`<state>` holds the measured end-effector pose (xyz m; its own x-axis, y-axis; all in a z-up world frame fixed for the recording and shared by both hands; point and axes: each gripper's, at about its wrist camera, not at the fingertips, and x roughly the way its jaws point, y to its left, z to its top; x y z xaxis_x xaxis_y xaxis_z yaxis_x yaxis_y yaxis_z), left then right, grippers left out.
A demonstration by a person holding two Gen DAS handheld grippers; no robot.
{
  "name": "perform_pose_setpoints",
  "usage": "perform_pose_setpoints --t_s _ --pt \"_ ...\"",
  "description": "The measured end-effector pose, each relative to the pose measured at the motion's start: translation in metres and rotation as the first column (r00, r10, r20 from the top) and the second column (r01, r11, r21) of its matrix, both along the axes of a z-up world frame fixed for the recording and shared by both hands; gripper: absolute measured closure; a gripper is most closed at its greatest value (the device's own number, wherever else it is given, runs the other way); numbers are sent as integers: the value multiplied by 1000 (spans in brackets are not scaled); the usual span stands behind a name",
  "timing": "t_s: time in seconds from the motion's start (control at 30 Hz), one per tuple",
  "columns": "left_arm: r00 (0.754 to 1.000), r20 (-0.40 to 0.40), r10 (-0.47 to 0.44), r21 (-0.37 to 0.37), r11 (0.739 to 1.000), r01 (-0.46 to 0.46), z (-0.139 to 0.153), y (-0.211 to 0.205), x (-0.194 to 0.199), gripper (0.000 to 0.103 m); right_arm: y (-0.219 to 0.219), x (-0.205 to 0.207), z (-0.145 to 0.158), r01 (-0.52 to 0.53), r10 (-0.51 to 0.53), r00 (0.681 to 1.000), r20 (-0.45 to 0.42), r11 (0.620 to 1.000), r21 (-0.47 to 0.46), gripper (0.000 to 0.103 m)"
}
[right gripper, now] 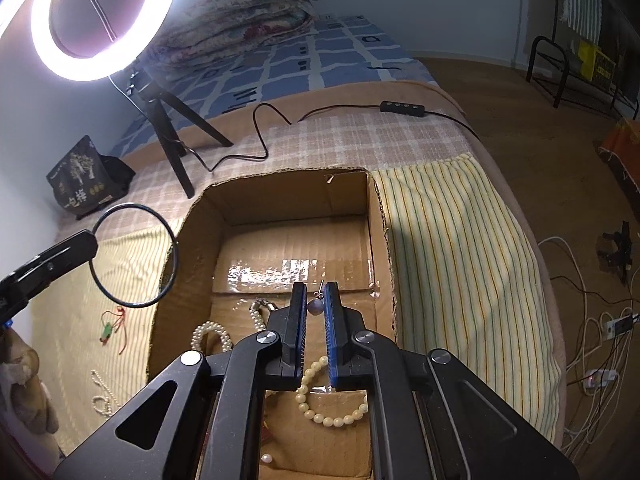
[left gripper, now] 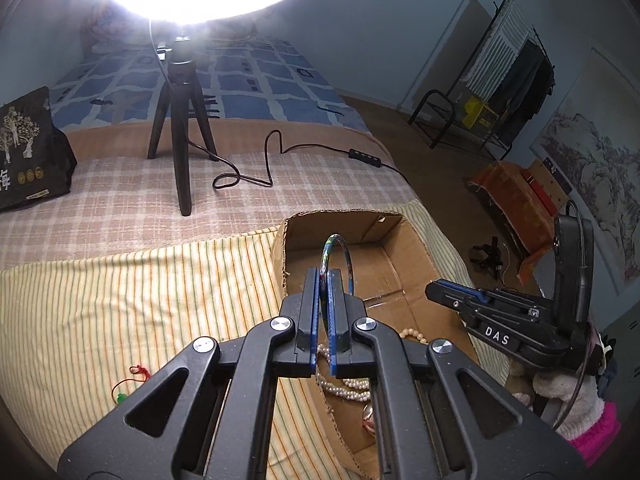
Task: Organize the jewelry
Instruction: 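Carry the earring and black bangle into the box and open both grippers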
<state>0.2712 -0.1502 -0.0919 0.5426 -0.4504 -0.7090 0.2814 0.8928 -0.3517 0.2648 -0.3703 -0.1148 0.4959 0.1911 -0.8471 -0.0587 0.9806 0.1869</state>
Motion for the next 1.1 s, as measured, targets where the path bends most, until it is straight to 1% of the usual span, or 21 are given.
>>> perform_pose_setpoints --t_s 0.23,0.4,0.43,0.47,0.5,0.53,0.57,0.6,0.63,0.67,0.83,1.1 --pt "1000 17 -16 31 999 15 -3 -12 1 102 -1 1 -6 -1 1 1000 -10 1000 -1 96" --pt "999 45 6 51 999 -8 0 -11 0 102 -1 0 -7 -3 3 1000 -6 1000 3 96" --pt "999 47 7 52 999 -10 0 -10 0 98 -1 0 -7 -4 4 1000 -8 1000 4 92" --pt "999 47 6 54 999 -8 1 -10 0 90 -1 -1 -8 -6 6 1000 -11 1000 2 81" --pt "999 46 2 54 999 -4 1 -10 0 63 0 -1 -8 -9 9 1000 -10 1000 2 75" --pt "999 50 -2 47 999 0 2 -10 -1 43 1 -2 -8 -16 16 1000 -7 1000 4 63" --pt "998 61 6 48 999 -9 3 -10 -2 40 3 -3 -8 -23 23 1000 -1 1000 5 52" --pt "998 68 13 53 998 -17 4 -10 -3 39 4 -4 -7 -29 29 1000 5 1000 2 47" --pt "998 64 14 56 998 -17 4 -10 -2 39 5 -4 -7 -30 30 1000 8 1000 -3 40" --pt "998 58 10 50 999 -13 4 -10 -2 39 7 -5 -7 -28 28 1000 10 999 -15 38" --pt "998 55 14 55 998 -17 5 -10 -2 39 8 -4 -6 -20 21 1000 12 999 -38 38" --pt "999 50 18 60 998 -21 8 -6 -5 39 7 -6 -4 1 -1 1000 10 1000 -29 38"
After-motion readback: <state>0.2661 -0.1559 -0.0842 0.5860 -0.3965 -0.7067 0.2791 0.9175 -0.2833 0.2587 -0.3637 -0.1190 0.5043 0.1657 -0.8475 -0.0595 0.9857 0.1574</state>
